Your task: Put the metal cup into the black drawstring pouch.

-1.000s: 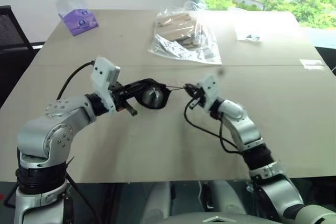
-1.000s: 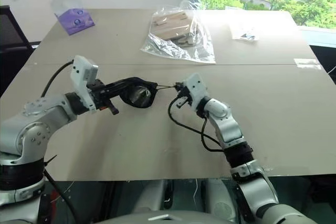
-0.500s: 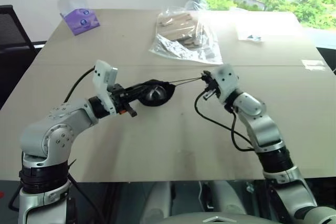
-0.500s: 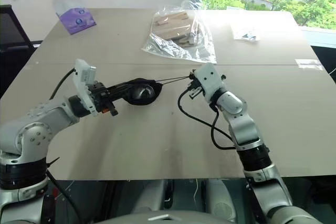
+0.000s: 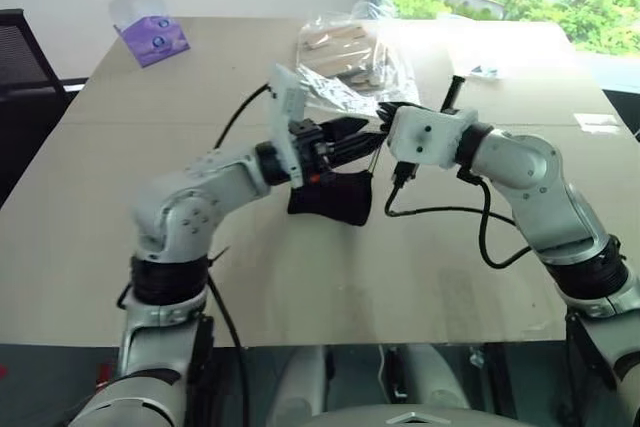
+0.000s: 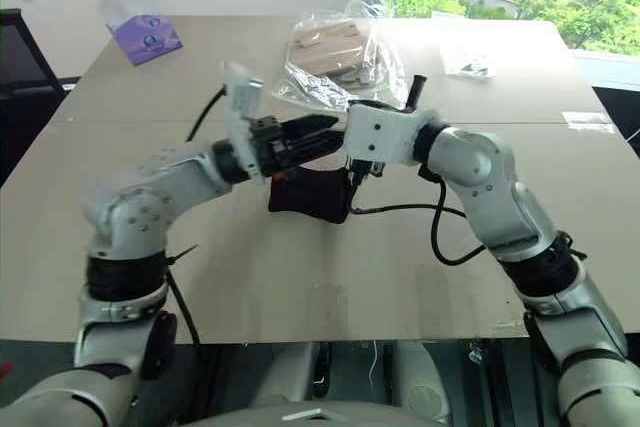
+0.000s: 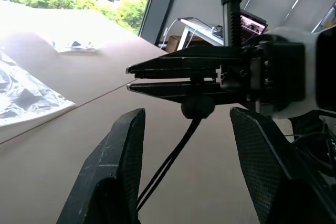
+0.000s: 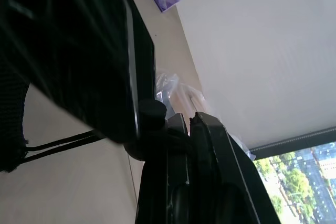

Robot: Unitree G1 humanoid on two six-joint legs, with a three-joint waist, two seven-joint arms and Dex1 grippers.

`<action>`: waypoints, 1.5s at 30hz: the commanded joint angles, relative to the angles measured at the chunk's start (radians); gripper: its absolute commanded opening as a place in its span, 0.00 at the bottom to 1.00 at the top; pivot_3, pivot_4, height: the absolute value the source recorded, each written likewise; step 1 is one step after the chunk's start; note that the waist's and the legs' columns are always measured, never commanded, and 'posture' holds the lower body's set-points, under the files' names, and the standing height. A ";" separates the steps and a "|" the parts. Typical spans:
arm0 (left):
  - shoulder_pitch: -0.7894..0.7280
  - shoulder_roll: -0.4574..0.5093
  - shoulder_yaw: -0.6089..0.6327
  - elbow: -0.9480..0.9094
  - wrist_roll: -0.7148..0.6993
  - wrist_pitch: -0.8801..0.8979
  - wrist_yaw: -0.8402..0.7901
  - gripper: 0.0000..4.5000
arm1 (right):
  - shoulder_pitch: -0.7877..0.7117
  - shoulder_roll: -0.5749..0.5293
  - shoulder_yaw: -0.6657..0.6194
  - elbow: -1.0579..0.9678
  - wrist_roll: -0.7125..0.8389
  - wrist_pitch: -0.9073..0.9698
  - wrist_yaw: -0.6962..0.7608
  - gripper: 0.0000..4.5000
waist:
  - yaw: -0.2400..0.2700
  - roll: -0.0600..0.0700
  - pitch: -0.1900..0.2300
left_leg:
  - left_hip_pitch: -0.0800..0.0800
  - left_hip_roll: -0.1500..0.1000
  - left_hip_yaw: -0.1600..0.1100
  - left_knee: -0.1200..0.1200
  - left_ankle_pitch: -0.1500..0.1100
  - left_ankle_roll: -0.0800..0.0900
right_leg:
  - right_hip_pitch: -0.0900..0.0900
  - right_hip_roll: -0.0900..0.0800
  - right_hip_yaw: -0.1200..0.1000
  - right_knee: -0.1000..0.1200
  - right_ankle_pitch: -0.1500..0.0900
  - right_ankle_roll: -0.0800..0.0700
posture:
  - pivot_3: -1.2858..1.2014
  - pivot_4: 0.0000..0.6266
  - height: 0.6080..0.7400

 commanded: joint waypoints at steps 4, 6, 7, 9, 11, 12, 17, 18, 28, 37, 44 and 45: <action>-0.035 -0.041 0.002 0.020 0.033 -0.060 -0.013 0.58 | -0.050 -0.005 -0.005 0.000 -0.027 -0.030 0.038 0.00 | 0.004 0.000 0.000 | -0.001 0.000 0.000 0.001 0.000 0.000 | 0.000 0.000 -0.001 0.000 0.000 0.000 | 0.52 0.24 1.00; -0.031 -0.046 0.003 0.017 0.033 -0.058 -0.021 0.53 | -0.052 0.007 -0.002 0.003 -0.032 -0.020 0.042 0.00 | 0.004 0.000 0.000 | -0.002 0.000 -0.001 0.002 0.000 0.000 | 0.000 0.000 -0.001 0.000 0.000 0.000 | 0.52 0.24 1.00; -0.029 -0.046 0.003 0.014 0.033 -0.057 -0.024 0.50 | -0.052 0.010 -0.001 0.003 -0.036 -0.017 0.044 0.00 | 0.004 0.000 0.000 | -0.002 0.000 -0.001 0.002 0.000 0.000 | 0.000 0.000 -0.001 0.000 0.000 0.000 | 0.52 0.24 1.00; -0.025 -0.049 0.004 0.010 0.030 -0.053 -0.026 0.35 | -0.051 0.016 0.001 0.004 -0.042 -0.011 0.047 0.00 | 0.004 0.000 0.000 | -0.002 0.000 -0.001 0.002 0.000 0.000 | 0.000 0.000 -0.001 0.000 0.000 0.000 | 0.52 0.24 1.00; -0.023 -0.056 0.006 0.007 0.029 -0.052 -0.023 0.22 | -0.048 0.020 0.001 0.004 -0.048 -0.008 0.053 0.00 | 0.005 0.000 0.000 | -0.002 0.000 -0.001 0.002 0.000 0.000 | 0.000 0.000 -0.001 0.000 0.000 0.000 | 0.52 0.24 1.00; -0.021 -0.058 0.006 0.004 0.027 -0.050 -0.024 0.09 | -0.047 0.023 0.001 0.004 -0.051 -0.004 0.054 0.00 | 0.005 0.000 0.000 | -0.002 0.000 -0.001 0.002 0.000 0.000 | 0.000 0.000 -0.001 0.000 0.000 0.000 | 0.52 0.24 1.00; -0.001 -0.053 0.001 -0.006 0.035 -0.043 -0.024 0.05 | -0.036 0.030 -0.012 0.004 -0.055 0.022 0.053 0.00 | 0.005 0.000 0.000 | -0.002 0.000 -0.001 0.002 0.000 0.000 | 0.000 -0.001 -0.001 0.000 0.000 0.000 | 0.52 0.24 1.00; 0.008 -0.048 0.001 -0.003 0.040 -0.043 -0.025 0.05 | -0.033 0.032 -0.023 0.009 -0.053 0.034 0.049 0.00 | 0.004 0.000 0.000 | -0.002 0.000 -0.001 0.002 0.000 0.000 | 0.000 -0.001 -0.001 0.000 0.000 0.000 | 0.52 0.24 1.00; 0.150 0.055 -0.045 0.067 0.177 -0.038 -0.038 0.05 | -0.019 -0.038 -0.243 0.290 -0.053 0.146 -0.134 0.00 | 0.018 0.000 0.000 | -0.002 -0.001 -0.001 0.003 0.000 0.000 | 0.000 0.000 -0.001 0.000 0.000 0.000 | 0.52 0.24 1.00; 0.182 0.110 -0.070 0.124 0.286 -0.040 0.002 0.05 | 0.023 -0.139 -0.298 0.518 -0.028 0.084 -0.239 0.00 | 0.018 0.001 0.000 | -0.002 0.000 0.000 0.002 0.000 0.000 | 0.000 0.000 0.000 0.000 0.000 0.000 | 0.52 0.24 1.00; 0.167 0.116 -0.080 0.140 0.326 -0.069 0.009 0.05 | 0.081 -0.131 -0.324 0.540 0.061 0.054 -0.236 0.00 | 0.021 0.001 0.000 | -0.002 -0.001 0.000 0.002 0.000 0.000 | 0.000 0.000 -0.001 0.000 0.000 0.000 | 0.52 0.24 1.00; 0.167 0.120 -0.094 0.136 0.344 -0.084 0.007 0.05 | 0.094 -0.127 -0.315 0.525 0.075 0.052 -0.228 0.00 | 0.021 0.001 0.000 | -0.002 -0.001 0.000 0.002 0.000 0.000 | 0.000 0.000 -0.001 0.000 0.000 0.000 | 0.52 0.24 1.00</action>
